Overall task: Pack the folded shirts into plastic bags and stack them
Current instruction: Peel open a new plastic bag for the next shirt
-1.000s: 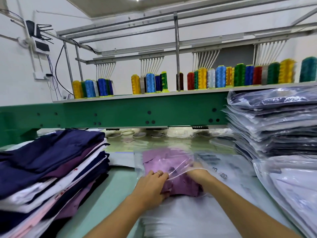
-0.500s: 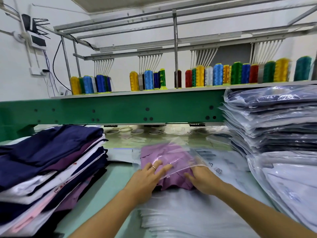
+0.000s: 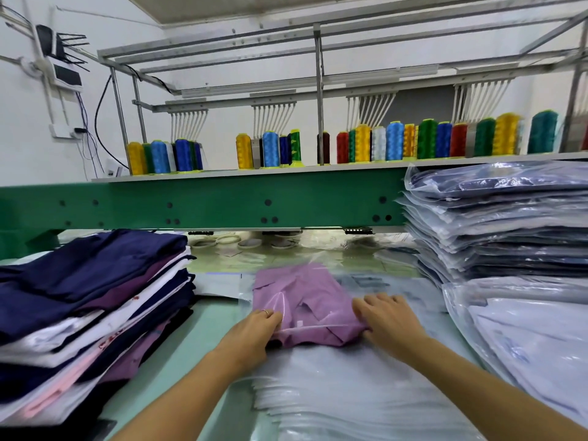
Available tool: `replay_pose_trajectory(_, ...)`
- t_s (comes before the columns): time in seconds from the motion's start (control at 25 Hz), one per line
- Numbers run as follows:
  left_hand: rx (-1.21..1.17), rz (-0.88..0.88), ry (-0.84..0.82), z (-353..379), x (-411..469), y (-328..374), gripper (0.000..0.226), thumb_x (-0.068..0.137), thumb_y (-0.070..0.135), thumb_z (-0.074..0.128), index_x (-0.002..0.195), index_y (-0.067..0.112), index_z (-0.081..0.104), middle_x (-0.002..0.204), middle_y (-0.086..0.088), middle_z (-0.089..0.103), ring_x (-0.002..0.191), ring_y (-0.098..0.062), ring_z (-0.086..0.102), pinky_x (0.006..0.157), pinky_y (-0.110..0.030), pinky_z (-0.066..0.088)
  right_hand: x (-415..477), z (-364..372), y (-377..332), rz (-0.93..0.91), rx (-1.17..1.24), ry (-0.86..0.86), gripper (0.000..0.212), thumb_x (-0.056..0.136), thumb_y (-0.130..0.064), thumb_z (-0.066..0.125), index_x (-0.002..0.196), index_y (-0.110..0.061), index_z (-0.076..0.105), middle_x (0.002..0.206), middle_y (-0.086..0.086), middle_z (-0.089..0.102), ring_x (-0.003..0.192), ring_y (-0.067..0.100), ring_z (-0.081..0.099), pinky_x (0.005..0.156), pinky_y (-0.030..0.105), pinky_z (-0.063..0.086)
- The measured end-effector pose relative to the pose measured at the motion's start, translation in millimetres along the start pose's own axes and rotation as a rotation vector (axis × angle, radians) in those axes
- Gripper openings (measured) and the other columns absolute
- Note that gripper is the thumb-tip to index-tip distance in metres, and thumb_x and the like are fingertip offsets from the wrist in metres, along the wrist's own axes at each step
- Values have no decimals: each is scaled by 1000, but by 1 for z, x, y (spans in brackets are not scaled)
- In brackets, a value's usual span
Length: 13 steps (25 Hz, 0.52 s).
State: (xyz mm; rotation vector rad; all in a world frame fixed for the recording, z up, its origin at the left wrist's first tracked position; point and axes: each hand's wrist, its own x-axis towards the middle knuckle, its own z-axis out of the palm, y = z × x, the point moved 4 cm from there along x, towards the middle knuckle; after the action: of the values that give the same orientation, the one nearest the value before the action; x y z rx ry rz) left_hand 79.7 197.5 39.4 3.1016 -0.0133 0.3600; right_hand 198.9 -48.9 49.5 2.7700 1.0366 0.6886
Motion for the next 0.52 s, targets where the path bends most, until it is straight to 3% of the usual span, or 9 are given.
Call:
replay_pose_trajectory(0.08, 105, 0, -30, 2, -2, -3, 36, 78, -11, 43, 98, 19, 45, 104, -1, 49, 95, -26, 49, 70, -37, 41, 10, 10, -5, -29, -16, -101, 21, 86, -15, 58, 105, -23, 56, 110, 1, 66, 101, 30, 61, 79, 36, 42)
replay_pose_trajectory(0.2, 232, 39, -107, 2, -6, -10, 39, 86, -11, 43, 115, 14, 54, 117, -7, 53, 108, -29, 54, 81, -41, 46, 12, 12, 1, -18, 18, -104, 12, 90, -13, 59, 101, -18, 58, 106, 3, 65, 97, 31, 62, 72, 36, 41)
replay_pose_trajectory(0.36, 112, 135, -179, -11, -16, -13, 27, 82, -5, 45, 91, 20, 46, 102, -1, 50, 95, -26, 53, 75, -36, 39, -6, 11, 4, -122, 21, -103, 18, 91, -5, 51, 91, -23, 47, 101, 1, 64, 89, 30, 60, 69, 37, 36)
replay_pose_trajectory(0.52, -84, 158, -225, -16, -32, -19, 23, 87, 36, 66, 89, 33, 43, 92, 14, 47, 83, -10, 47, 73, -28, 39, -28, 6, 6, -193, 287, -162, 17, 78, -9, 46, 81, -21, 36, 86, -5, 59, 78, 22, 48, 66, 40, 37)
